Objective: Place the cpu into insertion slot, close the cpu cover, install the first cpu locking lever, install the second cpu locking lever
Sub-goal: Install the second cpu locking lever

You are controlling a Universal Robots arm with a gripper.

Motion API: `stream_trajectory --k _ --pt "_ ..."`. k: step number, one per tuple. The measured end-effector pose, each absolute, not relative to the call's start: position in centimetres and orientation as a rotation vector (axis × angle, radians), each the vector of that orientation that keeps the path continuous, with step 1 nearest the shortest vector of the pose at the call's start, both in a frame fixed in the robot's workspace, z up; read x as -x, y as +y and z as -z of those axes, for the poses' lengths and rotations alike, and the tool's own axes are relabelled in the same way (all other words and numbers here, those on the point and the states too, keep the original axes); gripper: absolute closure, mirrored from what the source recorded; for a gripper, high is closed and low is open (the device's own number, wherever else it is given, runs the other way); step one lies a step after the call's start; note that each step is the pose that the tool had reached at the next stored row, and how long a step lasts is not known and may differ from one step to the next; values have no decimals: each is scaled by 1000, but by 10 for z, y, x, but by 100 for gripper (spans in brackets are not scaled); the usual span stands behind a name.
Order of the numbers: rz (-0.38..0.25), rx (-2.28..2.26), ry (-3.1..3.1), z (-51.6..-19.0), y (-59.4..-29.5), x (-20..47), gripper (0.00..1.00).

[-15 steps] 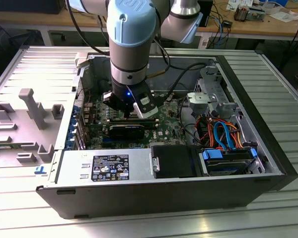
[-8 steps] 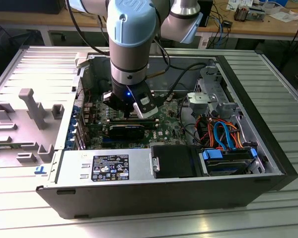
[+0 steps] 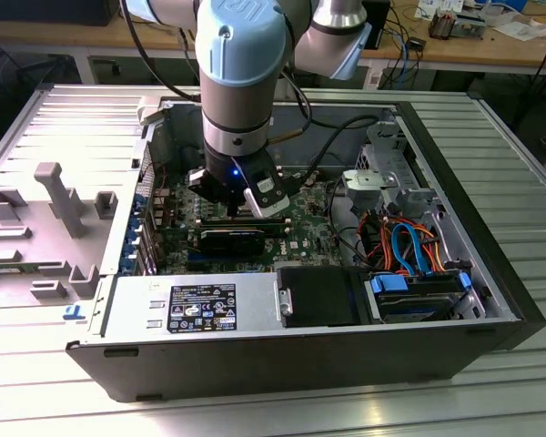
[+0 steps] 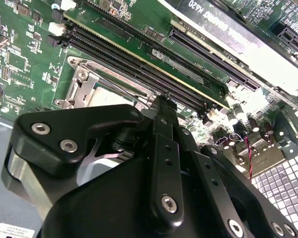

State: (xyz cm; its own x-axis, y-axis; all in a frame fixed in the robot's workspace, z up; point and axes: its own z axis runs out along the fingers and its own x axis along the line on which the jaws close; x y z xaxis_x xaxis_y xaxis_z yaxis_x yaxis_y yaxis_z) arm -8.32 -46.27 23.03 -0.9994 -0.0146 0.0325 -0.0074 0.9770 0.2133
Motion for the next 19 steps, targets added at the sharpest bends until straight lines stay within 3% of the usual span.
stream_trajectory --k 19 --pt "372 -18 -3083 -220 -463 86 89"
